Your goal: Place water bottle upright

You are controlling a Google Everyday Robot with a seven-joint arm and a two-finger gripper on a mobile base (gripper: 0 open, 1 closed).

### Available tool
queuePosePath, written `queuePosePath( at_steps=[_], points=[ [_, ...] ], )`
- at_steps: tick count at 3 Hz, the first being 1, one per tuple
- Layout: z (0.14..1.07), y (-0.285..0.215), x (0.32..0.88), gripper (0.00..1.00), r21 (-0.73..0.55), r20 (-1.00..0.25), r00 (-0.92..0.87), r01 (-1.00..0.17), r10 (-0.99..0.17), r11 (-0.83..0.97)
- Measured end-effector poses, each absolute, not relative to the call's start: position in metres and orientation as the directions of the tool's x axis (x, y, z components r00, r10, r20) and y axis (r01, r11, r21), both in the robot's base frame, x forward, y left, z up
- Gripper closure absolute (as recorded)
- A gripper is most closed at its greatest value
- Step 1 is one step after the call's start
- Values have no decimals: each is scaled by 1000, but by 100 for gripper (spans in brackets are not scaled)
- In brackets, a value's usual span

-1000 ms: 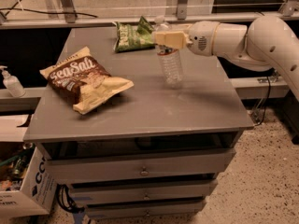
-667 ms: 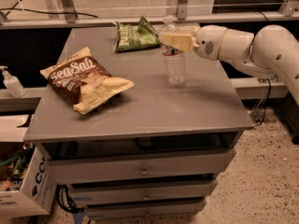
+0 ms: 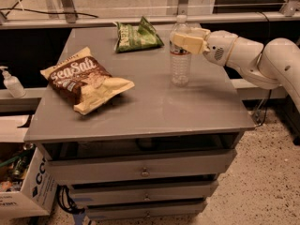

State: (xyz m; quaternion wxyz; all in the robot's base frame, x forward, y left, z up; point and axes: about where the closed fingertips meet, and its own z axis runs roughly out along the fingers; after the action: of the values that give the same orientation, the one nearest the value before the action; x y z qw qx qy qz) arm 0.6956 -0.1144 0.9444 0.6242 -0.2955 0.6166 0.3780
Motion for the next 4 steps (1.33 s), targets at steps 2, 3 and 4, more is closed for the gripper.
queuePosePath(
  at_steps=[2,3,4],
  points=[
    [946,-114,696,100,97,-993,-46,-836,108,540],
    [946,-114,696,83,97,-993,-46,-836,108,539],
    [947,-114,696,60,97,-993,-46,-836,108,539]
  ],
)
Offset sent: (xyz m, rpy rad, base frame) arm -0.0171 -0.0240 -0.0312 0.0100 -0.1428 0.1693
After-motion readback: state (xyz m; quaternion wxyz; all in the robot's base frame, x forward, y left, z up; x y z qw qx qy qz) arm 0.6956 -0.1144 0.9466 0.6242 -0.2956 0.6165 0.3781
